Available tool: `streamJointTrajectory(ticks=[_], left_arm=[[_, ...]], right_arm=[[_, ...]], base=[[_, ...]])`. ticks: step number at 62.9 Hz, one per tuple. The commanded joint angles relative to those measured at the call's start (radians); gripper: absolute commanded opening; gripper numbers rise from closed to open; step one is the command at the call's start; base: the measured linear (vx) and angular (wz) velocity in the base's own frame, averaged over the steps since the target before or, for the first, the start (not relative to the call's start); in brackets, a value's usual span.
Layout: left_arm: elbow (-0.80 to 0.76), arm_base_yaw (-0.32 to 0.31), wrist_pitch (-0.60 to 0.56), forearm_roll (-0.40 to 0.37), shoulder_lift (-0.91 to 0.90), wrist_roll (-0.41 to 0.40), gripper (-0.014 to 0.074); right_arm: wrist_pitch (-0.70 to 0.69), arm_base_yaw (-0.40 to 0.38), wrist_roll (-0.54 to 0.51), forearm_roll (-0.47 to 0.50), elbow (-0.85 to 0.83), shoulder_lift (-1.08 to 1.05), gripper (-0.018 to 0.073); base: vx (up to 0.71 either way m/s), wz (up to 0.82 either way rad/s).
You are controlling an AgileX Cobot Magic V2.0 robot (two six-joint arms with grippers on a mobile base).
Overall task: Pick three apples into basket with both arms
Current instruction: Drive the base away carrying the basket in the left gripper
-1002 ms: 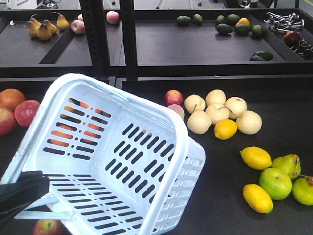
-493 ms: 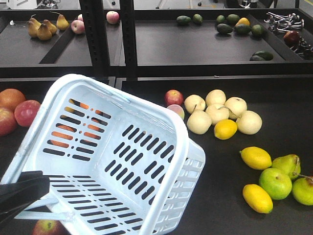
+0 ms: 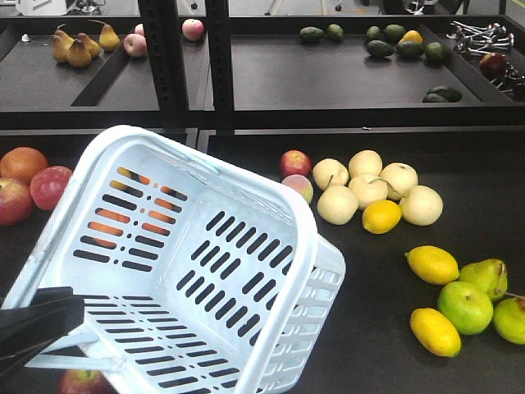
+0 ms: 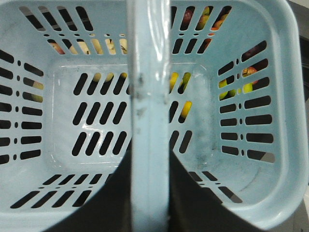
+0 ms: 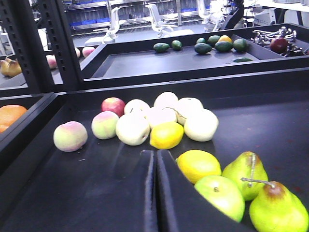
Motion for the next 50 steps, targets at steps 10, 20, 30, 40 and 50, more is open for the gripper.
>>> streamJointTrajectory(ticks=[10,20,30,40,50], left_arm=[[-0.030,-0.003,-0.085,-0.050,-0.002,-0.004,-0.0008],[-0.030,-0.003,-0.085,-0.050,-0.002,-0.004,-0.0008],[-0.030,-0.003,-0.085,-0.050,-0.002,-0.004,-0.0008],[-0.030,-0.003,-0.085,-0.050,-0.002,-0.004,-0.0008],[-0.030,-0.003,-0.085,-0.050,-0.002,-0.004,-0.0007]], right_arm=[[-0.077,-0.006,0.001,-0.013,0.014,-0.013,-0.0007],[-0.077,-0.006,0.001,-0.013,0.014,-0.013,-0.0007],[-0.077,-0.006,0.001,-0.013,0.014,-0.013,-0.0007],[-0.077,-0.006,0.001,-0.013,0.014,-0.013,-0.0007],[-0.077,-0.006,0.001,-0.013,0.014,-0.013,-0.0007]], base=[[-0.04,0.14],[-0.08,0.30],[-0.10,0.43],[-0.13,0.50],[-0.14,0.54]])
